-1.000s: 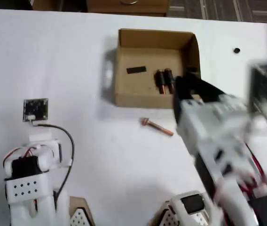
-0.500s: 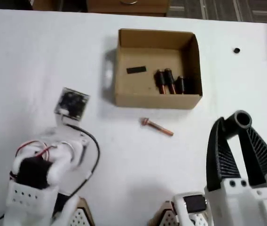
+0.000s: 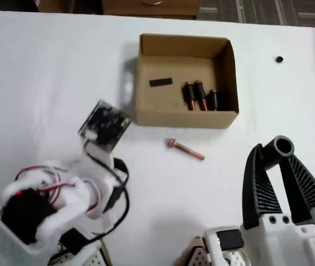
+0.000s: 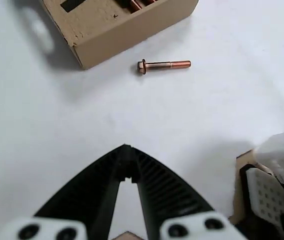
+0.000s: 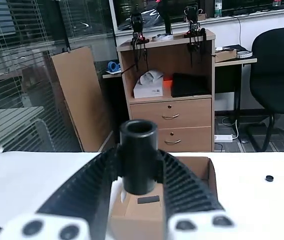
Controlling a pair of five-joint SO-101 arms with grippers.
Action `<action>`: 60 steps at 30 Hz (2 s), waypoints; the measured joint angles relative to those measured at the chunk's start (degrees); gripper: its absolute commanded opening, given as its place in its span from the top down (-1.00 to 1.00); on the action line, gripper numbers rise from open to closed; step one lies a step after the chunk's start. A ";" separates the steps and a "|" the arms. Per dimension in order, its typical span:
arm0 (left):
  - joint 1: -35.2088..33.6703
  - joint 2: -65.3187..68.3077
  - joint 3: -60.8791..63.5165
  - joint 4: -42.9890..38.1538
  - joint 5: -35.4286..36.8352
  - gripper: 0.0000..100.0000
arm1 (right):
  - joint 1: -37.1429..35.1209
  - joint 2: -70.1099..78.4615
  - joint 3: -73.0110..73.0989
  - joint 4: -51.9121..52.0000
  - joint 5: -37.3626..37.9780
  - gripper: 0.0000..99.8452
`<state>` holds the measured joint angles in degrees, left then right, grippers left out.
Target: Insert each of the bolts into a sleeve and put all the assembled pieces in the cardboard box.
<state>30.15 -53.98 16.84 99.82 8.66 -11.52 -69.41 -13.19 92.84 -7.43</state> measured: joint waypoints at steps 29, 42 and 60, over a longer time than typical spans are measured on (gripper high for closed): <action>10.81 45.98 -22.51 -17.14 61.45 0.96 | 0.18 -0.09 3.60 0.00 0.00 0.96; 5.45 62.42 -22.51 -29.36 67.43 0.76 | 0.18 -0.18 7.82 -2.90 0.00 0.96; 3.96 75.78 -22.51 -32.97 70.07 0.87 | 7.03 -0.18 12.66 -4.75 0.00 0.96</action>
<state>34.11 21.80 -5.67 66.86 78.73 -4.48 -69.58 -0.53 88.09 -7.43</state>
